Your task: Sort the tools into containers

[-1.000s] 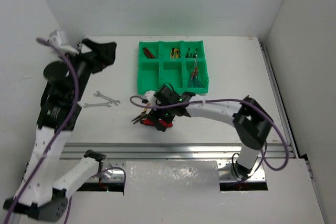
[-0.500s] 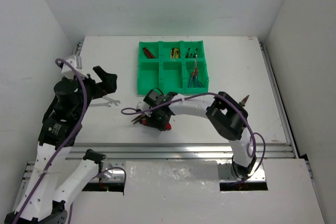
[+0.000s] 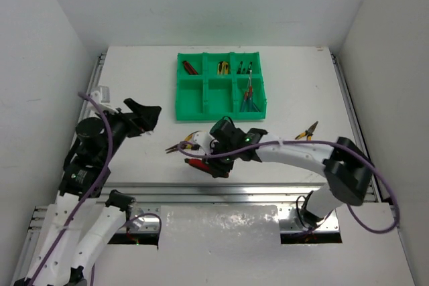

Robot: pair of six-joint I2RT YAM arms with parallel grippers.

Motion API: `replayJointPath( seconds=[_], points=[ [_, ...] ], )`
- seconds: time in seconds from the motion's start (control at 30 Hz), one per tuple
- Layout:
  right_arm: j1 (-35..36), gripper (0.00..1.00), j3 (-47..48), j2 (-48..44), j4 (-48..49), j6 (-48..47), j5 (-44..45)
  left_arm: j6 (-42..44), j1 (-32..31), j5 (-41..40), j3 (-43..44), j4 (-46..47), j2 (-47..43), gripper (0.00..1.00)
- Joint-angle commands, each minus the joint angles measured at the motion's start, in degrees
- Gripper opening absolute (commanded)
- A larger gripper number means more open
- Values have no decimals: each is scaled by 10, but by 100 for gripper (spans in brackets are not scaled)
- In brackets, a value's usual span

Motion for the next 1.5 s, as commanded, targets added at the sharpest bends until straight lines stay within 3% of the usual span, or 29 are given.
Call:
replayJointPath(
  seconds=[0.0, 0.07, 0.13, 0.3, 0.47, 0.5, 0.6, 0.63, 0.67, 0.77, 0.83, 0.87, 0.9, 0.93, 1.03, 1.1, 1.27, 1.4, 1.47],
  points=[
    [-12, 18, -12, -76, 144, 71, -20, -106, 1, 142, -83, 129, 7, 100],
    [-20, 8, -15, -93, 189, 141, 41, -166, -2, 196, -146, 244, 14, 100],
    [-20, 4, -13, -116, 204, 225, 141, -189, -29, 180, -174, 304, 15, 100],
    [-19, 7, -21, -168, 263, 264, 114, -191, -121, 148, -176, 404, 71, 100],
    [-19, 7, -17, -190, 274, 263, 120, -204, -160, 141, -179, 472, 154, 99],
    [-19, 8, -20, -196, 278, 266, 123, -207, -164, 137, -180, 482, 171, 95],
    [-20, 9, -23, -200, 281, 268, 125, -213, -166, 140, -178, 497, 200, 64],
    [-19, 10, -24, -200, 282, 268, 125, -214, -167, 141, -177, 500, 206, 53],
    [-19, 11, -24, -201, 283, 269, 128, -213, -169, 142, -177, 505, 209, 31],
    [-20, 18, -32, -204, 285, 273, 134, -207, -169, 126, -163, 493, 222, 6],
    [-20, 30, -48, -210, 296, 273, 134, -196, -169, 93, -146, 470, 233, 0],
    [-19, 60, -54, -220, 298, 277, 142, -189, -169, 73, -138, 442, 240, 0],
    [-20, 83, -65, -227, 288, 281, 172, -184, -169, 19, -114, 422, 258, 0],
    [-22, 99, -67, -234, 275, 282, 196, -178, -168, -11, -96, 403, 272, 0],
    [-27, 99, -74, -266, 199, 296, 311, -157, -145, -106, -4, 324, 362, 0],
    [-35, 99, -87, -297, 161, 302, 335, -147, -108, -117, 77, 294, 453, 0],
    [-37, 99, -111, -352, 103, 294, 328, -123, -32, -107, 261, 281, 636, 0],
    [-39, 99, -136, -388, 76, 298, 310, -103, -19, -103, 536, 208, 848, 0],
    [-39, 99, -144, -396, 62, 297, 301, -104, -11, -80, 607, 215, 909, 0]
  ],
)
